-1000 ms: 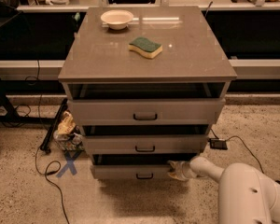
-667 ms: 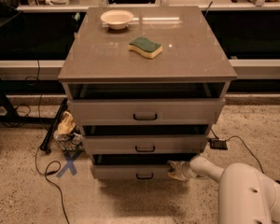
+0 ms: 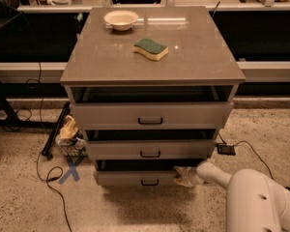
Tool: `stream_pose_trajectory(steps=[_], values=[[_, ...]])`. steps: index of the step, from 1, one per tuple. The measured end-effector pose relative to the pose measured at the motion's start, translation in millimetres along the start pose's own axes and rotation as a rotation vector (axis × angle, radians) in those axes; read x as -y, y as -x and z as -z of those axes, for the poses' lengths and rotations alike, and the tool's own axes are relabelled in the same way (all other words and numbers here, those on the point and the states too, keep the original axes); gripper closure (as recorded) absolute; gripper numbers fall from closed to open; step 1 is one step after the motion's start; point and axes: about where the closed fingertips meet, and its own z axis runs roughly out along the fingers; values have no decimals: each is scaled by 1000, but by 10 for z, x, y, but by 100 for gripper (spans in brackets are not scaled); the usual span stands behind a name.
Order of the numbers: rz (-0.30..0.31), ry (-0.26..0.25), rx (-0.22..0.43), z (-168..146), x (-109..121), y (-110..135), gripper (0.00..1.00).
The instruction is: Open bottom drawer
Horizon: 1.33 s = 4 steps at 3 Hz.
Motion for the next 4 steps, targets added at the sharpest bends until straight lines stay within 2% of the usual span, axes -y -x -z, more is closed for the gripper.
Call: stream_pose_trajectory(steps=[1,2,4], values=[[0,0,0,0,0,0,100],[0,0,0,0,-1,0,81],[0,0,0,-1,-1,1,34]])
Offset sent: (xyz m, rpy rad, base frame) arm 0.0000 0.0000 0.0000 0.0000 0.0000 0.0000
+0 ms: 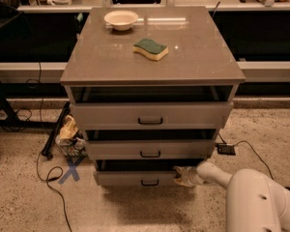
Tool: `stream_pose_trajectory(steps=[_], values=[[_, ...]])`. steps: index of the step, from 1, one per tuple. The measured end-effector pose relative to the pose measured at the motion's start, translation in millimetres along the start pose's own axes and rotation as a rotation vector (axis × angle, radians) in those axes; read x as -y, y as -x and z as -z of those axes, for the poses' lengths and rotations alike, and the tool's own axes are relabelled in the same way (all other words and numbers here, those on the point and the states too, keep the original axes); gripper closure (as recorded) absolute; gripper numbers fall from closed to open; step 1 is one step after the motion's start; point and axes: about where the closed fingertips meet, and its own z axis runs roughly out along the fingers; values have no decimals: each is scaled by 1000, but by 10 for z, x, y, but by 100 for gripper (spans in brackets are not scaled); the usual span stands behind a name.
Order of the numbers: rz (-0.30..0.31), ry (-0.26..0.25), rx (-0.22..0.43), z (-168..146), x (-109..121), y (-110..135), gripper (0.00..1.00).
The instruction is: Open bottom drawer
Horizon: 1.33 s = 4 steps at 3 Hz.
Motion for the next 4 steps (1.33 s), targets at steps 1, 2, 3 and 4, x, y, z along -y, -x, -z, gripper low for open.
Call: stream_pose_trajectory(steps=[1,2,3,4], values=[[0,0,0,-1,0,0,11],[0,0,0,-1,-1,1,0],[0,0,0,-1,-1,1,0],[-16,21,-9,-22,-56,-3,0]])
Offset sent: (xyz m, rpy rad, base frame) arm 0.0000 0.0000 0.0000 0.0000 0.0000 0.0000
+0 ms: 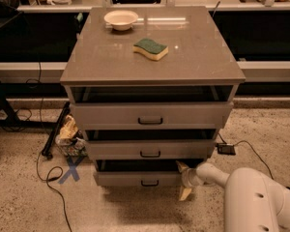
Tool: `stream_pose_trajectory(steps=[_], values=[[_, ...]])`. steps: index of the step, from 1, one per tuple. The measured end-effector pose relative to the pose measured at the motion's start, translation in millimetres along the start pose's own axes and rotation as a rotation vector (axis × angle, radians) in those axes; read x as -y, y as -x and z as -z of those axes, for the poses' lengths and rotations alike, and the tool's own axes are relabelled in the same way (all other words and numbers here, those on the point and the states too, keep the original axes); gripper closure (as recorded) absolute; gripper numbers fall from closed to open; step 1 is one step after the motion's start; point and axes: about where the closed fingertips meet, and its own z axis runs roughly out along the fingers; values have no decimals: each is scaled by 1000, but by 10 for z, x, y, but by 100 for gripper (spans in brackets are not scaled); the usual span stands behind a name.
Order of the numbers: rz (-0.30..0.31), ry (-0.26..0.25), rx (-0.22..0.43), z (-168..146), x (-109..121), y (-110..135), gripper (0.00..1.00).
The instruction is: Open bottom drawer
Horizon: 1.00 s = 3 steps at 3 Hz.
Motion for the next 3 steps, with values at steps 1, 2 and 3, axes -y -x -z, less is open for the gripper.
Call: stream_pose_trajectory(steps=[1,2,3], values=[[-23,35,-29,-10,-102,-4,17],[-52,66,-66,39,-231,1,41],[-79,86,-81,99,-359,11,63]])
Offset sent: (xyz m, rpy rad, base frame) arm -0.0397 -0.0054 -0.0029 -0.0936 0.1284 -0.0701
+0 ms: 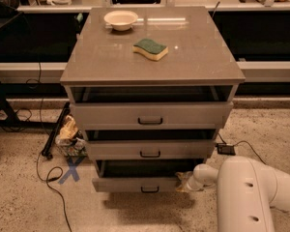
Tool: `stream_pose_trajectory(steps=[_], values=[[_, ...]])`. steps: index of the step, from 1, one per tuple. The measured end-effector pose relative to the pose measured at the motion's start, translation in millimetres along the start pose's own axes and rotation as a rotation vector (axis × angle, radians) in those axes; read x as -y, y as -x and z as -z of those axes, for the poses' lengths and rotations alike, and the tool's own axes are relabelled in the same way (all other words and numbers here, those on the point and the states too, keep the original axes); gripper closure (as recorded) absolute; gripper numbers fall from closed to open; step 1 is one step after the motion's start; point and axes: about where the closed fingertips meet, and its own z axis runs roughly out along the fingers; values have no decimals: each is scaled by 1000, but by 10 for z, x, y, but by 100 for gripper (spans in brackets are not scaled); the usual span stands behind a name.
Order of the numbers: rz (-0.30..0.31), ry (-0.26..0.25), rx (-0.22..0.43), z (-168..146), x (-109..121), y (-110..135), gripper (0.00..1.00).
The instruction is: Open bottom drawer
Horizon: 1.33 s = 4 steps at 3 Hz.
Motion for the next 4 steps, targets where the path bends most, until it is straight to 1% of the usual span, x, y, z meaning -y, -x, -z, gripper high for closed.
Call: stream_pose_trajectory(steps=[1,2,3,4], values=[[0,0,0,26,7,11,87],[0,0,0,32,9,13,100],[0,0,0,33,8,13,100],[-38,-33,20,84,-256,-11,100]])
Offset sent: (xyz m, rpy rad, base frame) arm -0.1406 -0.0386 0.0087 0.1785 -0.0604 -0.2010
